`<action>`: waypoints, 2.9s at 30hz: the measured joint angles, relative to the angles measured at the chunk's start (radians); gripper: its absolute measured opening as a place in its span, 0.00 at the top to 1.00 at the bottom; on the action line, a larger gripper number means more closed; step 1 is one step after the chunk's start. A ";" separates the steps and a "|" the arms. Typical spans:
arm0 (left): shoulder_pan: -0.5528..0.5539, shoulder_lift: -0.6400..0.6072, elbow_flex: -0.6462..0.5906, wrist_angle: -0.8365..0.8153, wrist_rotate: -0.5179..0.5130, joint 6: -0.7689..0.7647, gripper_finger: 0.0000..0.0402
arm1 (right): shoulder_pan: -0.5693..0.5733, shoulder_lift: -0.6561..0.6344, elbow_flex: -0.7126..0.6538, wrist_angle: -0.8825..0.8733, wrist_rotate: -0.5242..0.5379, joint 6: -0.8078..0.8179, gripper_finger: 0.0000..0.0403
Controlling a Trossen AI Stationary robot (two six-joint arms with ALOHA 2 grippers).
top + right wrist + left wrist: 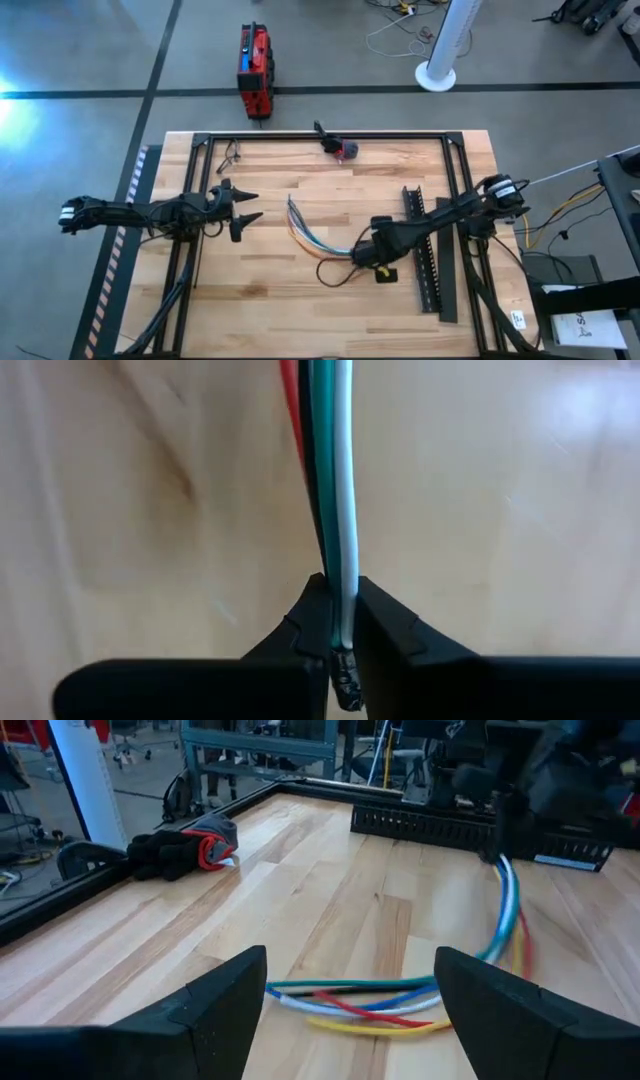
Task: Ziptie cables
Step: Adjust the cables together with the zip tie
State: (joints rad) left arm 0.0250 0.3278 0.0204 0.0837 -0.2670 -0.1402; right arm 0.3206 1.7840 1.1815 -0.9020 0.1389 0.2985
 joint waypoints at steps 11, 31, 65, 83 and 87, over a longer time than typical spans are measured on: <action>0.002 0.005 0.000 0.339 -0.038 -0.210 0.32 | 0.077 0.000 -0.029 0.079 -0.015 0.284 0.97; 0.002 0.097 0.001 0.415 0.186 -0.163 0.32 | 0.074 0.000 -0.030 0.163 0.015 0.199 0.71; -0.315 0.428 0.055 0.405 0.130 -0.587 0.57 | 0.172 -0.146 -0.008 0.106 0.255 0.270 0.97; -0.635 0.767 0.738 -0.736 -0.221 -0.850 0.89 | 0.172 -0.145 -0.008 0.107 0.257 0.267 0.97; -0.652 0.879 0.833 -0.857 -0.049 -0.918 0.94 | 0.173 -0.145 -0.008 0.108 0.289 0.267 0.97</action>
State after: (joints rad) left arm -0.6268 1.2072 0.8538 -0.7729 -0.3160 -1.0579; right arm 0.4932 1.6394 1.1736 -0.7942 0.4278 0.5653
